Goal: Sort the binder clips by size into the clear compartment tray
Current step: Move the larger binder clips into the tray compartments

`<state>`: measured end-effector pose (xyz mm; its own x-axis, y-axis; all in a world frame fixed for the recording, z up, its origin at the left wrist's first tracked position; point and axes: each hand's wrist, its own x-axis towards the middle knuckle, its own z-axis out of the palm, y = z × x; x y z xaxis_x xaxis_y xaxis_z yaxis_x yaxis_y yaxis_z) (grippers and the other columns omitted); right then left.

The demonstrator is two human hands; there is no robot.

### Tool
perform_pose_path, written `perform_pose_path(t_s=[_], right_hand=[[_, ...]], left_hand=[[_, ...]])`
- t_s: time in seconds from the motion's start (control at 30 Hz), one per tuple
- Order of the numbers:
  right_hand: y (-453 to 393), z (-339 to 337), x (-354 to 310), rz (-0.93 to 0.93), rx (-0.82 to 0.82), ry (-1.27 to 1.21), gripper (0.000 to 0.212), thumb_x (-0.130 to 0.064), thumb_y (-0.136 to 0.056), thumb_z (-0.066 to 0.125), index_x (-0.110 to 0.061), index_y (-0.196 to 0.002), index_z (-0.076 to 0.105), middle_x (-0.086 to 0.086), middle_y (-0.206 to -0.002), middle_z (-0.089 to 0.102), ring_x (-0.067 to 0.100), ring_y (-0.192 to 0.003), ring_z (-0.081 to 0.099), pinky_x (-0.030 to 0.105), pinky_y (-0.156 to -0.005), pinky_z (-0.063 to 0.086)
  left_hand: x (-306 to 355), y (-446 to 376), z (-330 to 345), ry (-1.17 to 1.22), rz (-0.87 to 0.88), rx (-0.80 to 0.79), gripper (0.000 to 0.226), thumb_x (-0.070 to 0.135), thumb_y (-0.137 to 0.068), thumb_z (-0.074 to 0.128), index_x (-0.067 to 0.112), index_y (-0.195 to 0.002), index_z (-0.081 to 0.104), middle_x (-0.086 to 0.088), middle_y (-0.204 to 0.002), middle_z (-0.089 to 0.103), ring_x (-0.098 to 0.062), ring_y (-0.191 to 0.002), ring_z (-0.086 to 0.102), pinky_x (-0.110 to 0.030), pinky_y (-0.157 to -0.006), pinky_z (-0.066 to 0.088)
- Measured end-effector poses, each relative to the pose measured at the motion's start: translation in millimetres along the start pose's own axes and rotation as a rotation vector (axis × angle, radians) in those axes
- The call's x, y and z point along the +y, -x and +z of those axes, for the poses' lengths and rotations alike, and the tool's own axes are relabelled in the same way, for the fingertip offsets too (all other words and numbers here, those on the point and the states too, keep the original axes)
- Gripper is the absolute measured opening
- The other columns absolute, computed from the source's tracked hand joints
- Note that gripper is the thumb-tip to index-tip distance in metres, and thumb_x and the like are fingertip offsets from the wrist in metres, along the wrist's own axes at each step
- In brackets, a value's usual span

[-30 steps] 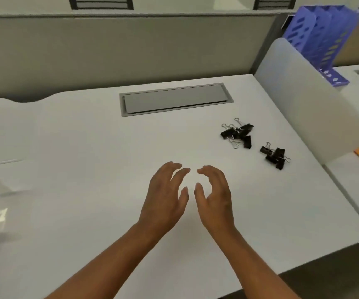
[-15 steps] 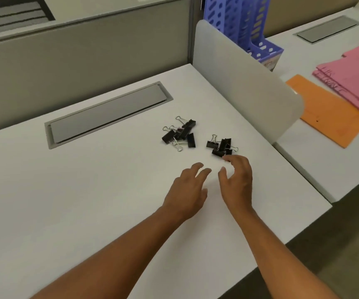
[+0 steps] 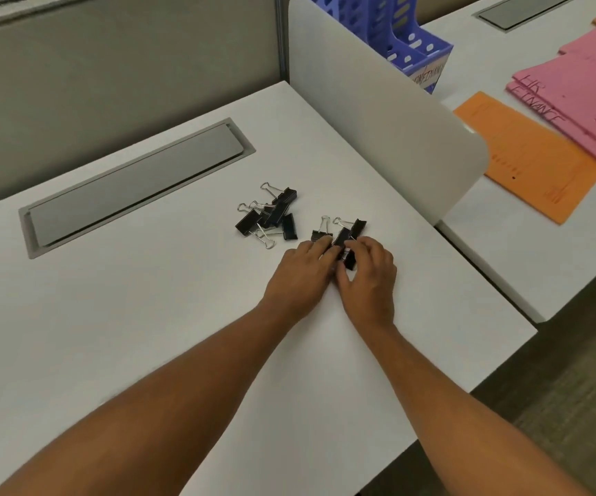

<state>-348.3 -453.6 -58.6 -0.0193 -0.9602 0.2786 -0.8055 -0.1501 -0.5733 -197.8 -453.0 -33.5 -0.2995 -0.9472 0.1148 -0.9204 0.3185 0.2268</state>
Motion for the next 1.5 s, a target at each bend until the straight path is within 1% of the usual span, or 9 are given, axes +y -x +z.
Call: perform_pose_path(t_s=[0.17,0.27,0.47,0.67,0.83,1.0,1.07,1.27,1.5], right_hand=[[1.3,-7.0,-4.7,-0.057,-0.024,-0.127,0.041,-0.014,-0.082,0.083,-0.016,-0.12,0.065,0.002,-0.119,0.061,0.024,-0.105,0.06,0.043,-0.092,0.054],[4.6,-11.4,-8.7,-0.111,-0.076,-0.181,0.043,-0.011,-0.08,0.084,-0.017,-0.119,0.067,0.0,-0.113,0.061,0.02,-0.099,0.063,0.041,-0.089,0.057],[13.9,-24.7,-15.9,-0.122,-0.126,-0.313,0.049,-0.002,-0.079,0.082,-0.02,-0.123,0.071,-0.003,-0.114,0.058,-0.003,-0.093,0.061,0.013,-0.085,0.051],[48.4,-38.1,-36.3,0.46,-0.099,-0.639,0.037,0.002,-0.093,0.061,-0.024,-0.114,0.077,-0.004,-0.107,0.073,0.009,-0.087,0.07,0.027,-0.081,0.057],[73.1,-51.4,-56.1,0.835,-0.082,-0.978,0.031,0.002,-0.104,0.047,-0.013,-0.106,0.075,0.011,-0.103,0.075,0.018,-0.08,0.065,0.028,-0.067,0.056],[91.7,-62.8,-91.2,1.193,-0.375,-1.193,0.021,-0.01,-0.105,0.052,-0.002,-0.109,0.071,0.021,-0.099,0.074,0.021,-0.069,0.055,0.03,-0.061,0.046],[97.7,-62.3,-109.5,1.319,-0.516,-1.286,0.037,-0.03,-0.11,0.048,0.0,-0.111,0.071,0.018,-0.093,0.073,0.023,-0.067,0.056,0.03,-0.06,0.044],[126.1,-47.5,-165.4,1.145,-0.763,-1.123,0.072,-0.064,-0.108,0.032,-0.005,-0.101,0.072,0.01,-0.073,0.061,0.027,-0.067,0.061,0.033,-0.06,0.046],[186.2,-28.0,-258.4,0.826,-1.026,-0.875,0.043,-0.047,-0.11,0.042,-0.011,-0.095,0.06,0.006,-0.075,0.057,0.017,-0.057,0.044,0.029,-0.051,0.029]], left_hand=[[-4.5,10.7,-0.6,0.069,-0.001,0.106,0.012,0.013,-0.097,0.064,0.006,-0.106,0.068,-0.014,-0.116,0.064,-0.035,-0.092,0.065,-0.044,-0.068,0.054],[-10.1,24.7,-6.2,0.091,-0.024,0.11,0.01,0.012,-0.097,0.066,0.004,-0.104,0.068,-0.013,-0.116,0.064,-0.034,-0.092,0.065,-0.041,-0.063,0.054],[-20.3,62.5,-15.7,0.11,0.027,0.115,0.016,0.017,-0.1,0.059,0.006,-0.094,0.068,-0.012,-0.115,0.068,-0.033,-0.093,0.069,-0.042,-0.066,0.058],[-10.5,102.9,-29.3,0.376,-0.173,0.038,0.025,0.021,-0.108,0.054,0.01,-0.128,0.064,-0.003,-0.138,0.066,-0.025,-0.123,0.064,-0.039,-0.098,0.054],[18.9,139.1,-50.9,1.057,-0.632,0.124,0.013,0.025,-0.106,0.06,0.019,-0.117,0.066,0.011,-0.124,0.071,-0.013,-0.103,0.072,-0.035,-0.09,0.059],[25.5,175.9,-72.5,1.685,-0.95,0.124,0.02,0.021,-0.11,0.052,0.004,-0.109,0.063,-0.01,-0.119,0.077,-0.029,-0.101,0.075,-0.044,-0.091,0.06],[21.1,192.8,-79.7,1.822,-1.048,0.108,0.025,0.026,-0.109,0.052,0.006,-0.112,0.065,-0.013,-0.111,0.077,-0.025,-0.087,0.069,-0.039,-0.081,0.057],[-0.1,253.8,-105.4,1.871,-1.292,0.154,0.042,0.051,-0.104,0.054,0.012,-0.106,0.068,-0.006,-0.078,0.06,-0.017,-0.068,0.054,-0.034,-0.067,0.044],[-32.7,356.2,-144.9,1.831,-1.342,0.304,0.065,0.066,-0.102,0.045,0.008,-0.115,0.071,-0.006,-0.077,0.057,-0.019,-0.063,0.05,-0.034,-0.067,0.044]])
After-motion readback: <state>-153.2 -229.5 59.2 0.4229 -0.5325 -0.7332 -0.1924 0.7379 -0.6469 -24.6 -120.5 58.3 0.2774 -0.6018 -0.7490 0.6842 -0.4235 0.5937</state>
